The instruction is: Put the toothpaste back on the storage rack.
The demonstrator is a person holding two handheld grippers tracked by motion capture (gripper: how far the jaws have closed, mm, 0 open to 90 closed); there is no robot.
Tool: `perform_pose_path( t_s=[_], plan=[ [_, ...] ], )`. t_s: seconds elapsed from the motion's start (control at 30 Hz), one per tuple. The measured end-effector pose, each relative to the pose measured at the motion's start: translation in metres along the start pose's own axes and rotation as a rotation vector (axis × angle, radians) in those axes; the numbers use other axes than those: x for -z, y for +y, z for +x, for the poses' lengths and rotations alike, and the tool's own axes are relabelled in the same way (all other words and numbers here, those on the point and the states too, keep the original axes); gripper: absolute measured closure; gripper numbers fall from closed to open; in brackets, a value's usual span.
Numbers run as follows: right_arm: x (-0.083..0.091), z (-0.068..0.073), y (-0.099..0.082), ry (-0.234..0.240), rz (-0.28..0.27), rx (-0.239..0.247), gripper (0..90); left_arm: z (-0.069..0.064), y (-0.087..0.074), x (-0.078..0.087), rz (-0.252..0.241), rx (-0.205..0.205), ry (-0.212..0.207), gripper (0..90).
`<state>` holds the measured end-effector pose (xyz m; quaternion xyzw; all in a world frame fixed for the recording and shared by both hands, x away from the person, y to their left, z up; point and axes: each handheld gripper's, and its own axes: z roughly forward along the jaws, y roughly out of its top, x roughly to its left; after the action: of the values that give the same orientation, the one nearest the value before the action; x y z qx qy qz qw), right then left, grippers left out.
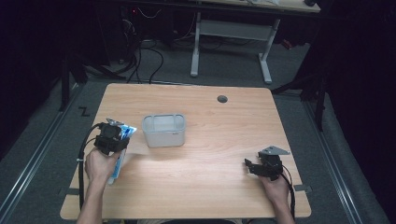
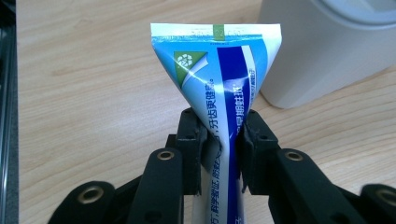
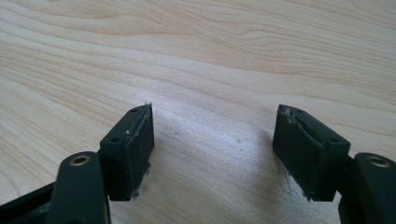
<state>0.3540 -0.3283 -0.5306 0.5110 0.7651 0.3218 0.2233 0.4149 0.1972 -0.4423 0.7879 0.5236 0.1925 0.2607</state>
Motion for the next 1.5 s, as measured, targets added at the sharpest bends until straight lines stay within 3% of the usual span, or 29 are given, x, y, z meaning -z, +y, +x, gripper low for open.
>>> perform_pose_path(
  t_s=[0.23, 0.5, 1.13, 1.5],
  plan=[
    [0.0, 0.0, 0.0, 0.0, 0.0, 0.0, 29.4, -0.002, 0.002, 0.016, -0.049, -0.014, -0.012, 73.9],
    [0.0, 0.0, 0.0, 0.001, 0.0, 0.001, 29.3, 0.001, 0.003, 0.04, -0.139, 0.002, -0.04, 75.4],
    [0.0, 0.0, 0.0, 0.003, 0.0, 0.0, 29.3, -0.003, 0.01, 0.067, -0.272, 0.003, -0.077, 77.8],
    [0.0, 0.0, 0.0, 0.003, 0.0, -0.002, 29.3, -0.01, 0.018, 0.082, -0.331, -0.01, -0.12, 78.0]
  ],
)
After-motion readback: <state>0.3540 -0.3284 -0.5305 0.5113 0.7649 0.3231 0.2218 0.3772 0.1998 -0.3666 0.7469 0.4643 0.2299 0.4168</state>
